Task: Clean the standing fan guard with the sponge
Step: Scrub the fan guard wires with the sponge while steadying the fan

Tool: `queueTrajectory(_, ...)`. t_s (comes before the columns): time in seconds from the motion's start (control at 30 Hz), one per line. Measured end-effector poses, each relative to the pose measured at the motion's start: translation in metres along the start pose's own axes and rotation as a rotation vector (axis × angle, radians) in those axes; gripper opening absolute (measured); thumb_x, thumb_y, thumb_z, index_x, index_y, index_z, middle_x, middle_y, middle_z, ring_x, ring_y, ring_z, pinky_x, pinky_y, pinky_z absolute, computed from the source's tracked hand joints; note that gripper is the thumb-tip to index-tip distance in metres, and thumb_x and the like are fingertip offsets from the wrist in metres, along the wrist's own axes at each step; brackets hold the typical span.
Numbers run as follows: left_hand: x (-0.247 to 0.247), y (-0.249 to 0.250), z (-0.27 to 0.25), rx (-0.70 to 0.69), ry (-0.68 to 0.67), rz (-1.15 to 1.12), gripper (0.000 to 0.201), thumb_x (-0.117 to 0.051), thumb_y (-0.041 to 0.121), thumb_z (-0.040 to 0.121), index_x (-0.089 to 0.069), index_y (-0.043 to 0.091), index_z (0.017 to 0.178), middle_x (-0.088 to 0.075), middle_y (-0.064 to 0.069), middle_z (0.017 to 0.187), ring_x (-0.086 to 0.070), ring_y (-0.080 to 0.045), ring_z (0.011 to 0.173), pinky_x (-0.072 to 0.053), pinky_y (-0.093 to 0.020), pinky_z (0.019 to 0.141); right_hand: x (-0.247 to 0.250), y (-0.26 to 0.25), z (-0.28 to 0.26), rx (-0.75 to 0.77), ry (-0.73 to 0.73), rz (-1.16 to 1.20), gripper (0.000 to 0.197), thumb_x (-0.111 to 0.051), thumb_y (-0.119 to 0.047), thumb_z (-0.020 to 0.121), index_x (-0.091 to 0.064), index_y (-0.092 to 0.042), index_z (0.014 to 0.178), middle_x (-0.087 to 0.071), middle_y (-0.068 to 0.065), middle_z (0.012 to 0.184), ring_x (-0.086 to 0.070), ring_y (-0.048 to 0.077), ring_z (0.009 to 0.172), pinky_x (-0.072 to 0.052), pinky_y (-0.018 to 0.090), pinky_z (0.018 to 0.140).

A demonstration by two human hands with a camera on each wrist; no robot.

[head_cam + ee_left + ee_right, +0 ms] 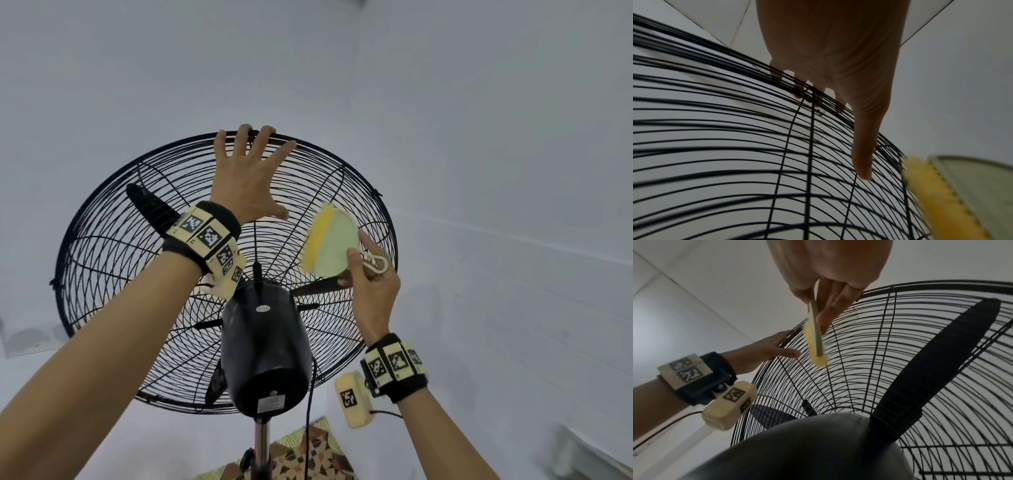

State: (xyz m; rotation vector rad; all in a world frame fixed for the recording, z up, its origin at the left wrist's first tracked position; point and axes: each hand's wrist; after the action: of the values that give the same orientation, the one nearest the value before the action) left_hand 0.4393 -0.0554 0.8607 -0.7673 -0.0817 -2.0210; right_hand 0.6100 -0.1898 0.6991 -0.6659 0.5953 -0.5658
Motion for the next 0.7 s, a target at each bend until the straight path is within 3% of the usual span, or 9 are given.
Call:
queueTrajectory(0.07,0.001,0.003,0.001,0.005,-0.010,0.001,0.126,-0.087,0.072,0.060,-0.022,0.038,0.162,-0.018,-0.006,0.169,-0.011,-0.039,0.156,-0.007,-0.068,0.122,-0.001,0.005,-0.004,0.009,-0.045,-0.084,0.033,-0.073,-0.015,0.096,-0.071,-0.027,0.127,-0.075,-0.018,0.099,-0.071,0.006,0.075,-0.060,0.026,0.054)
queueTrajectory(0.13,0.001,0.002,0.002,0.017,-0.019,-0.001,0.126,-0.087,0.071,0.060,-0.022,0.038,0.163,-0.018,-0.006,0.170,-0.010,-0.040,0.157,-0.006,-0.069,0.122,0.002,0.015,-0.010,0.026,-0.157,-0.181,0.035,-0.073,-0.013,0.095,-0.071,-0.025,0.128,-0.075,-0.018,0.089,-0.068,0.002,0.071,-0.058,0.022,0.056)
queueTrajectory(0.3,0.000,-0.002,0.001,0.006,-0.013,-0.002,0.127,-0.087,0.073,0.060,-0.021,0.038,0.163,-0.019,-0.005,0.169,-0.012,-0.039,0.156,-0.008,-0.069,0.122,0.015,0.015,-0.005,0.111,-0.262,-0.250,0.031,-0.074,-0.014,0.095,-0.074,-0.025,0.123,-0.076,-0.016,0.094,-0.069,0.003,0.081,-0.061,0.025,0.068)
queueTrajectory(0.37,0.001,0.001,0.001,0.000,-0.011,0.004,0.127,-0.086,0.074,0.060,-0.021,0.038,0.163,-0.018,-0.005,0.169,-0.012,-0.040,0.156,-0.008,-0.069,0.122,0.017,0.014,-0.001,0.189,-0.368,-0.329,0.032,-0.074,-0.014,0.095,-0.072,-0.025,0.125,-0.075,-0.017,0.099,-0.072,0.005,0.086,-0.064,0.030,0.071)
queueTrajectory(0.43,0.003,0.003,0.001,0.001,-0.023,0.007,0.126,-0.085,0.074,0.061,-0.020,0.038,0.163,-0.017,-0.005,0.169,-0.011,-0.040,0.156,-0.008,-0.069,0.122,0.017,0.019,0.004,0.291,-0.517,-0.484,0.034,-0.072,-0.019,0.095,-0.070,-0.029,0.127,-0.077,-0.010,0.100,-0.073,0.008,0.082,-0.064,0.036,0.063)
queueTrajectory(0.5,0.002,0.002,0.002,0.008,-0.029,0.004,0.126,-0.085,0.073,0.061,-0.019,0.038,0.163,-0.016,-0.005,0.169,-0.010,-0.040,0.157,-0.008,-0.069,0.122,0.015,0.021,0.010,0.451,-0.602,-0.619,0.033,-0.068,-0.029,0.095,-0.071,-0.029,0.128,-0.079,-0.004,0.093,-0.072,0.011,0.068,-0.060,0.038,0.052)
queueTrajectory(0.57,0.001,-0.001,0.002,0.013,-0.027,-0.001,0.127,-0.086,0.073,0.060,-0.020,0.039,0.163,-0.017,-0.005,0.169,-0.011,-0.040,0.156,-0.008,-0.070,0.122,0.013,0.016,0.020,0.593,-0.550,-0.688,0.033,-0.063,-0.034,0.096,-0.071,-0.026,0.127,-0.079,-0.002,0.086,-0.070,0.012,0.059,-0.057,0.036,0.045)
queueTrajectory(0.6,0.000,-0.002,0.001,0.013,-0.025,-0.003,0.127,-0.086,0.073,0.059,-0.020,0.039,0.163,-0.017,-0.005,0.169,-0.011,-0.040,0.156,-0.008,-0.070,0.122,0.014,0.009,0.026,0.591,-0.462,-0.671,0.032,-0.064,-0.034,0.097,-0.070,-0.025,0.127,-0.079,-0.002,0.087,-0.071,0.012,0.060,-0.057,0.035,0.044)
queueTrajectory(0.7,-0.001,-0.003,0.001,0.013,-0.020,0.006,0.128,-0.086,0.075,0.059,-0.020,0.039,0.162,-0.018,-0.004,0.169,-0.012,-0.040,0.156,-0.008,-0.070,0.122,0.018,-0.004,0.038,0.384,-0.200,-0.405,0.029,-0.073,-0.017,0.094,-0.073,-0.020,0.124,-0.077,-0.003,0.101,-0.073,0.004,0.080,-0.061,0.023,0.058)
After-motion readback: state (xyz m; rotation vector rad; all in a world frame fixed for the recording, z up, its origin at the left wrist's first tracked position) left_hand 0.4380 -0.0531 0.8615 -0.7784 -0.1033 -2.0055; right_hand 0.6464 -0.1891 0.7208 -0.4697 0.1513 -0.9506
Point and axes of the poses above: each hand's wrist, its own z-axis towards the middle knuckle, its own x-axis out of the back of the hand, y = z × x
